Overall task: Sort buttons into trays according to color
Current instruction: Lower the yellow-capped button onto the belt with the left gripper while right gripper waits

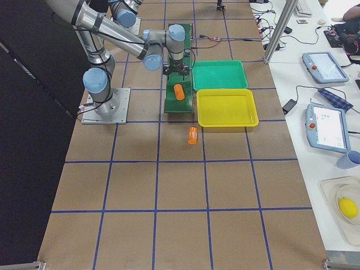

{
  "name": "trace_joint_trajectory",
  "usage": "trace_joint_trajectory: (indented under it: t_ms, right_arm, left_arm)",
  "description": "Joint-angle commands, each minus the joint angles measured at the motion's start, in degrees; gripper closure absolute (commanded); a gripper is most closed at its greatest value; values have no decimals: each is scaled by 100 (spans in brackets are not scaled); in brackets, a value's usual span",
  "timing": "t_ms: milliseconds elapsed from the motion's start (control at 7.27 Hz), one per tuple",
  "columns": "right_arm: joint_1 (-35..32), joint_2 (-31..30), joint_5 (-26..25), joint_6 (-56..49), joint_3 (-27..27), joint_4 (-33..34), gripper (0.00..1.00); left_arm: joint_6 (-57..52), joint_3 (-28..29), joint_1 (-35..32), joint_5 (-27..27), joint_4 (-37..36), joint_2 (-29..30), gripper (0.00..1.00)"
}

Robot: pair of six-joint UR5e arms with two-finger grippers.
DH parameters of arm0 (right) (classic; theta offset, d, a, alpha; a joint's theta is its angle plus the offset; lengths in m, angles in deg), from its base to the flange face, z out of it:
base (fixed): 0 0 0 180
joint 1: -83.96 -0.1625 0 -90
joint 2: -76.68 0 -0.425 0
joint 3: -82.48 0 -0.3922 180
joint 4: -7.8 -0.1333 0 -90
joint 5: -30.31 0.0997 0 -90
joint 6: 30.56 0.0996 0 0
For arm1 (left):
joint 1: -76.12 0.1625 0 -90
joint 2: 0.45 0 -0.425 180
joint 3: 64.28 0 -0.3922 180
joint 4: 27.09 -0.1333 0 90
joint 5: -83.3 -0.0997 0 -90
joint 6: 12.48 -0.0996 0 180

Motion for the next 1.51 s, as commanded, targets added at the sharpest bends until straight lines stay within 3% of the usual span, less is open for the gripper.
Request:
trace_joint_trajectory:
  t_ms: [0, 138, 275, 413, 825, 1238, 1375]
  right_arm:
    - [9, 160, -25, 12, 6, 251, 5]
    - [9, 169, -34, -66, 6, 207, 5]
    - [9, 135, -25, -15, 49, 189, 5]
    - [9, 152, -7, -58, 58, 189, 5]
    - [9, 143, 2, -6, 111, 189, 5]
    - [9, 152, 2, 3, 111, 189, 6]
    - [9, 152, 2, 3, 111, 189, 6]
  left_arm:
    - [-40, -7, 4, 40, -274, 47, 37]
    - [-49, -7, 4, 32, -293, 39, 71]
    - [-67, -16, 4, -3, -302, -5, 94]
    - [124, -286, -118, -91, -172, -284, 95]
    - [511, -2365, -337, -48, -135, -2143, 95]
    - [1923, -4193, -1329, 84, -21, -3797, 95]
    - [2546, -4713, -1654, 363, -38, -4176, 95]
